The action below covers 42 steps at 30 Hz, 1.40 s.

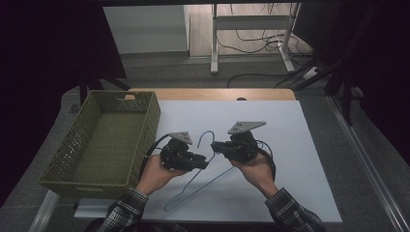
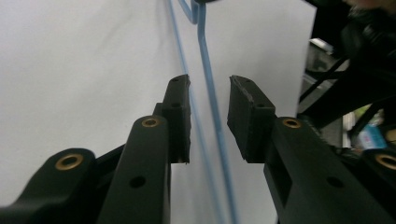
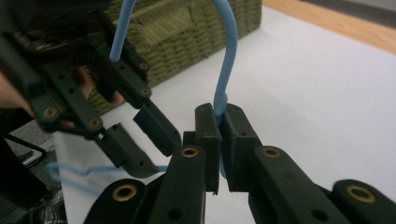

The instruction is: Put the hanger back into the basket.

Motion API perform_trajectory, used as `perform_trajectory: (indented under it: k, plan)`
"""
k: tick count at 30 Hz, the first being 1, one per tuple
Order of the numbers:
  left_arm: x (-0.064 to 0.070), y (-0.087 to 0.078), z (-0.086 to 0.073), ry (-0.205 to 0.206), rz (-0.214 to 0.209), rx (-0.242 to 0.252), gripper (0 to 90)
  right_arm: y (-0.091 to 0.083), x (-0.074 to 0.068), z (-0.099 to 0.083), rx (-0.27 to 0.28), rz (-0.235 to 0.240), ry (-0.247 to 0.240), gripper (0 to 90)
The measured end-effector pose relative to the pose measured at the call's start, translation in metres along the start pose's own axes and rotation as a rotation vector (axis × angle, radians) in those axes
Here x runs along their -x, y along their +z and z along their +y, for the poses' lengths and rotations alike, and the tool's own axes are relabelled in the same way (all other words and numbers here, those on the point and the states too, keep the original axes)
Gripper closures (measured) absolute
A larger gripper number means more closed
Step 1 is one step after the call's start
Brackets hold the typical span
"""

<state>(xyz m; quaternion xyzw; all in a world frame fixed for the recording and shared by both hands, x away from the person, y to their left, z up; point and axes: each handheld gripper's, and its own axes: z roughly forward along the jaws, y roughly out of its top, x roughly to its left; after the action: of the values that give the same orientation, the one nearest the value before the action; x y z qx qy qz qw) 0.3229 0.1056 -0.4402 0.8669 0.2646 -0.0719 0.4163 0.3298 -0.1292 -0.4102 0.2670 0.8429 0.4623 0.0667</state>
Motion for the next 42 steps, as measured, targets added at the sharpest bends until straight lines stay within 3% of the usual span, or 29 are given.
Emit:
perform_trajectory:
  k: [5, 10, 14, 17, 21, 24, 26, 30, 31, 37, 42]
  plan:
    - [-0.002, -0.001, 0.003, -0.055, -0.067, -0.02, 70.9, -0.004, -0.009, 0.001, 0.012, 0.025, -0.043, 85.1]
    - [-0.003, 0.002, 0.002, -0.1, -0.126, -0.063, 80.6, -0.004, -0.013, -0.002, 0.026, 0.051, -0.068, 85.1]
    - [-0.002, 0.003, 0.002, -0.137, -0.149, -0.088, 79.3, -0.006, -0.014, -0.003, 0.034, 0.058, -0.068, 85.2]
    - [-0.002, 0.003, 0.0, -0.14, -0.156, -0.102, 83.3, -0.008, -0.013, -0.003, 0.042, 0.059, -0.068, 85.1]
    - [0.001, 0.005, 0.0, -0.134, -0.116, -0.112, 85.7, -0.008, -0.012, -0.004, 0.043, 0.051, -0.063, 85.1]
    - [0.006, 0.005, 0.001, -0.112, -0.064, -0.122, 86.9, -0.007, -0.011, -0.004, 0.041, 0.045, -0.065, 85.1]
    - [0.009, 0.004, 0.002, -0.104, -0.032, -0.115, 87.2, -0.007, -0.011, -0.004, 0.048, 0.039, -0.062, 84.9]
    - [0.012, 0.0, 0.004, -0.106, -0.017, -0.074, 87.3, -0.01, -0.009, -0.003, 0.065, 0.034, -0.048, 83.2]
    - [0.012, -0.002, 0.005, -0.102, -0.01, -0.07, 87.3, -0.013, -0.008, -0.002, 0.082, 0.022, -0.037, 74.7]
    - [0.011, -0.017, 0.008, -0.117, 0.034, -0.022, 87.3, -0.03, -0.004, -0.001, 0.138, 0.002, -0.015, 62.1]
    - [0.009, -0.032, 0.012, -0.127, 0.042, 0.013, 87.4, -0.055, -0.001, -0.004, 0.166, -0.023, 0.012, 50.9]
